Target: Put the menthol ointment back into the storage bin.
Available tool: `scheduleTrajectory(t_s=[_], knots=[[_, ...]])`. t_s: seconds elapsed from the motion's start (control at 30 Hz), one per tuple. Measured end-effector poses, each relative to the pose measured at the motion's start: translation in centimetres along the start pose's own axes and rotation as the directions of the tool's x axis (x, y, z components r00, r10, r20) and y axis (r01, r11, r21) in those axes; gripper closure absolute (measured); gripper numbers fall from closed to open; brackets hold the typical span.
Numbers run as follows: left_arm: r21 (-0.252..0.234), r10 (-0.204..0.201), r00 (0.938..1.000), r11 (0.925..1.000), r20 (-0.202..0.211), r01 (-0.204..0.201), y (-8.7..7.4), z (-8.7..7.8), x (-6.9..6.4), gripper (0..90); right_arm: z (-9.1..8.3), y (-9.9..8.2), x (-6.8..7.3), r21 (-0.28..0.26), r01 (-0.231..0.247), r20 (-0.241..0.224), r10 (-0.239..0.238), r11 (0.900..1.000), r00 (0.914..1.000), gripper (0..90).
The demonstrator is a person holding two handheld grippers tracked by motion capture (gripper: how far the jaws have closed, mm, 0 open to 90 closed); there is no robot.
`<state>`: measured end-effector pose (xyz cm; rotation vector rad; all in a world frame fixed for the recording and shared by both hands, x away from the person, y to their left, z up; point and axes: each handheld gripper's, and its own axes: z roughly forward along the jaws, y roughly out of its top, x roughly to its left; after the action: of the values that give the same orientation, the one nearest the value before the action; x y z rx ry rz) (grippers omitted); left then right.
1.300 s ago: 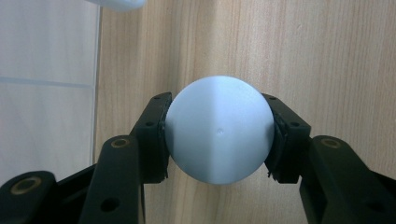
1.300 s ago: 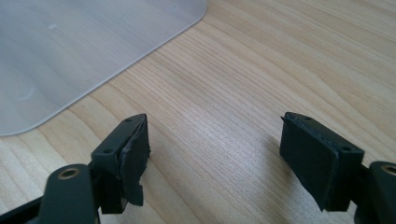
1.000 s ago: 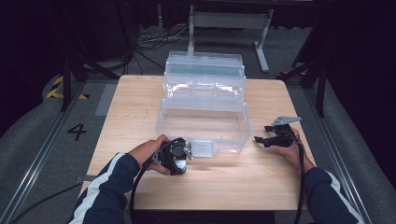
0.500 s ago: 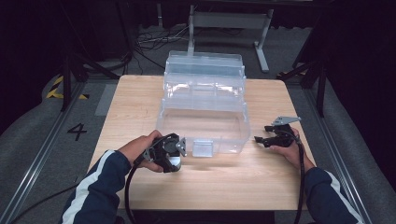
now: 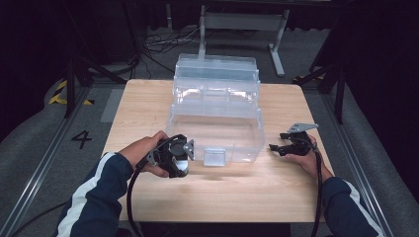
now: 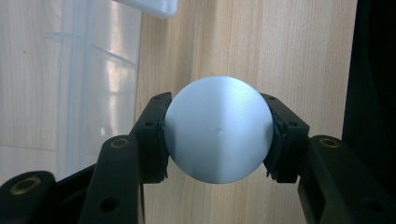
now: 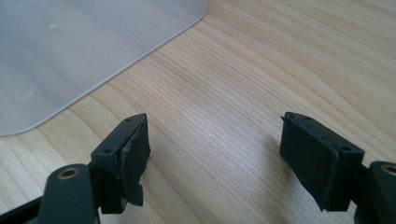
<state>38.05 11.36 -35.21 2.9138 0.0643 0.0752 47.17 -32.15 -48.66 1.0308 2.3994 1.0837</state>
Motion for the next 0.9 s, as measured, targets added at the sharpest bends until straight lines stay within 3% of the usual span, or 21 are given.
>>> scheduleTrajectory(t_s=[0.43,0.9], knots=[[-0.014,-0.004,0.9999,0.9999,-0.011,0.004,0.2,-2.5,0.7,50.5,0.0,0.0,0.0,0.000,0.000,0.000,0.000,1.0000,1.0000,24.4],[0.002,0.002,0.9972,1.0000,-0.074,-0.002,0.3,-4.5,2.1,50.5,0.0,0.0,0.0,0.000,0.001,0.001,-0.001,1.0000,1.0000,24.4]])
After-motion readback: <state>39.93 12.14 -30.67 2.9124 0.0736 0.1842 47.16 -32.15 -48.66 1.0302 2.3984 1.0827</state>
